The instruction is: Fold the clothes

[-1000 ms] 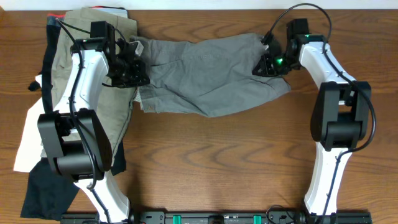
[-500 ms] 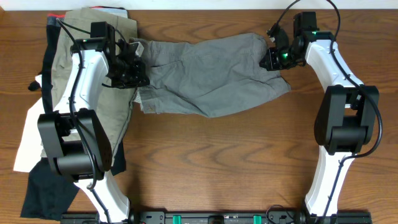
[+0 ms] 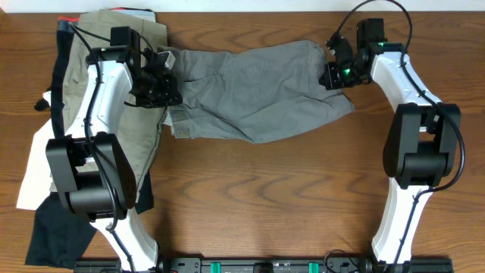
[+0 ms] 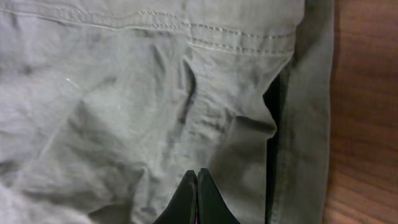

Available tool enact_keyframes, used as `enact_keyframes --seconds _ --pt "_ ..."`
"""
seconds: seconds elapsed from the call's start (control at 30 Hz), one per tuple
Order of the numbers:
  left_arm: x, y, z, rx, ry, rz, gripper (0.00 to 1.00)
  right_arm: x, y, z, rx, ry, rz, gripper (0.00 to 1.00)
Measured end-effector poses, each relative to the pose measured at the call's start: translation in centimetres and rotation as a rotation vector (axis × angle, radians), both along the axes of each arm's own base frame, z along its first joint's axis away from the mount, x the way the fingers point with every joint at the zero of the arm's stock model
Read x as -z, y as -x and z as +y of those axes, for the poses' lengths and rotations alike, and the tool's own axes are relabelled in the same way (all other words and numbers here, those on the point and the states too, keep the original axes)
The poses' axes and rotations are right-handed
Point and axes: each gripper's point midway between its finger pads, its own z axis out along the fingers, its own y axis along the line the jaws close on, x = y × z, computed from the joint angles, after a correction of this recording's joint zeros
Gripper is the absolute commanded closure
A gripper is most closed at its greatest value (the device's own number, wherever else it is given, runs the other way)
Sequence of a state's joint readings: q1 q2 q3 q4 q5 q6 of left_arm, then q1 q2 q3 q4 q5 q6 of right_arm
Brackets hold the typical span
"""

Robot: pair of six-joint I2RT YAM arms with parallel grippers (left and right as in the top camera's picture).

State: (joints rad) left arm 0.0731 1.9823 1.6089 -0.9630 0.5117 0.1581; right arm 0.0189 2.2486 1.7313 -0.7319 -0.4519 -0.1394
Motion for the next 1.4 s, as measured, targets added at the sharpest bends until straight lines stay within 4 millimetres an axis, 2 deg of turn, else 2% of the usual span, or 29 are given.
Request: enact_keyframes --seconds 0.13,0.37,0.53,0.67,0.93,1.03,1.23,1.4 --pt "0.0 0.0 0.0 0.0 0.0 0.0 0.94 1.4 1.0 0.0 0.0 0.002 0.027 0.99" --pt "-0.1 -0.3 -0.1 -0.028 0.006 0.001 0.94 2.5 1.2 -0.1 0.003 0.004 0.021 0.99" --pt "-1.3 -1.6 -1.6 -0.09 0.058 -0.034 0.94 2.9 1.0 -0.1 0.017 0.002 0.007 0.99" --pt "-2.9 -2.8 -4.8 -0.108 0.105 -0.082 0.94 3.0 1.1 -0.1 0.029 -0.003 -0.004 0.99" --pt "-5.2 -4.4 -14.1 -0.061 0.209 -0.189 0.94 3.1 1.3 -0.1 0.04 -0.008 -0.008 0.99" --pt "-6.0 -4.4 -17.2 -0.037 0.245 -0.223 0.94 3.1 1.3 -0.1 0.04 -0.008 -0.011 0.99" --pt "-6.9 -3.9 -21.9 -0.001 0.254 -0.284 0.94 3.1 1.3 -0.1 0.04 -0.009 -0.011 0.99" --pt "-7.5 -2.7 -26.1 0.048 0.236 -0.352 0.94 3.1 1.3 -0.1 0.041 -0.01 -0.012 0.99"
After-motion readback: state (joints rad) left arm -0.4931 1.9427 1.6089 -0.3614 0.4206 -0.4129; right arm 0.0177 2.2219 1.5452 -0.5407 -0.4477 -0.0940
